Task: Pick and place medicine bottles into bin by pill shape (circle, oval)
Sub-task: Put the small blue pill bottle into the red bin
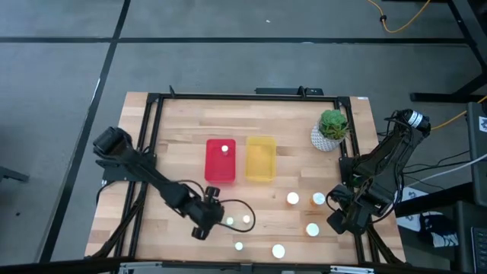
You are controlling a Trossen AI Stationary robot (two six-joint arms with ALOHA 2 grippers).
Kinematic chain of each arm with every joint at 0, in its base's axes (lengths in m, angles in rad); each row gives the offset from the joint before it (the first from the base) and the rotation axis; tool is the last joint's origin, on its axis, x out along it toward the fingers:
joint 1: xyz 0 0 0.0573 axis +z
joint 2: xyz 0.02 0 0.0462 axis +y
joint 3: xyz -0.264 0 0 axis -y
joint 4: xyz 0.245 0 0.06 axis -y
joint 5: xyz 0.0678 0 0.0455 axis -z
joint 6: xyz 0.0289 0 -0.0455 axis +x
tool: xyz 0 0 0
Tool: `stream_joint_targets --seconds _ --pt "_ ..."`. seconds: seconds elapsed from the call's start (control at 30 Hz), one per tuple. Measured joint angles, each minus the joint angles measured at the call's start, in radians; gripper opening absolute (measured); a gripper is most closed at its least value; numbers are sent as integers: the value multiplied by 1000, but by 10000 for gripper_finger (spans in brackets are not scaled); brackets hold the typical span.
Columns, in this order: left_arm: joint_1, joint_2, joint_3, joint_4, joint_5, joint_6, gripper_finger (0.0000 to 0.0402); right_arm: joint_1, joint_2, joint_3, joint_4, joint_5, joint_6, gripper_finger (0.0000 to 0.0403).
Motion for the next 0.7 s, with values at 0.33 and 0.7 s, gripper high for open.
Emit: stream_joint_targets --seconds 0.33,0.7 --pt "4 85 102 -47 -11 3 175 0 0 0 9 0 0 135" --pt "10 89 115 -15 -5 3 173 0 0 0 9 0 -3 135"
